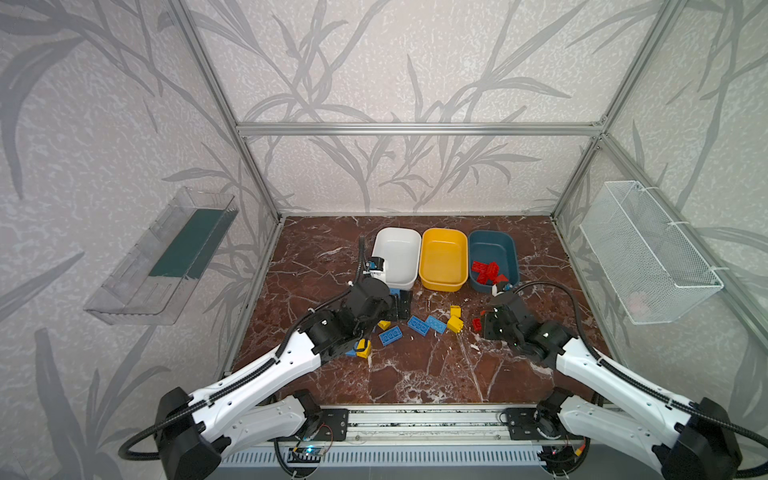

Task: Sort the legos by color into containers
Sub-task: 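Carry the red brick with the right gripper and drop it into the teal bin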

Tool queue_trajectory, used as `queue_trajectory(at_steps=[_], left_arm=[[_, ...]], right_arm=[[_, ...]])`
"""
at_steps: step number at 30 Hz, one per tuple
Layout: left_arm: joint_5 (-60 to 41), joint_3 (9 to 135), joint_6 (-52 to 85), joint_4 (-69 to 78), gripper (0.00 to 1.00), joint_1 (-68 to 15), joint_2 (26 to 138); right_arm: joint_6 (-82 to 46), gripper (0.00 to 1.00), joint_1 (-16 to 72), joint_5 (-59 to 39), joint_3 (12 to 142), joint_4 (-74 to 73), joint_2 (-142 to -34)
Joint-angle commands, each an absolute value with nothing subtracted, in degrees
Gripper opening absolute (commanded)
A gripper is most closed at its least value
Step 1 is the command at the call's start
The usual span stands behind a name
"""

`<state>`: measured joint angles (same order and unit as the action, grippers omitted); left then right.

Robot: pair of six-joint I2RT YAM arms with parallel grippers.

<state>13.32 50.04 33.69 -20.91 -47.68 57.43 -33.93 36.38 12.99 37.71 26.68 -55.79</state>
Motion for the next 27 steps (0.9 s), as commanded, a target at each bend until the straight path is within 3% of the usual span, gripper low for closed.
queue_trajectory(at_steps=[1, 10, 27], left_arm=[[17.5, 50.6, 35.8, -29.6, 0.94, -47.7, 54.3], [20.4, 50.3, 35.2, -40.5, 0.93, -47.5, 50.5], [17.6, 41.7, 42.7, -40.3, 0.92, -47.3, 51.6]], right_arm=[[-30.0, 0.14, 35.5, 13.1, 43.2, 28.5, -55.4], [-27.2, 0.13, 25.7, 8.4, 54.7, 25.5, -65.7], [-27.0, 0.16, 12.6, 5.6, 68.1, 17.4, -91.0]])
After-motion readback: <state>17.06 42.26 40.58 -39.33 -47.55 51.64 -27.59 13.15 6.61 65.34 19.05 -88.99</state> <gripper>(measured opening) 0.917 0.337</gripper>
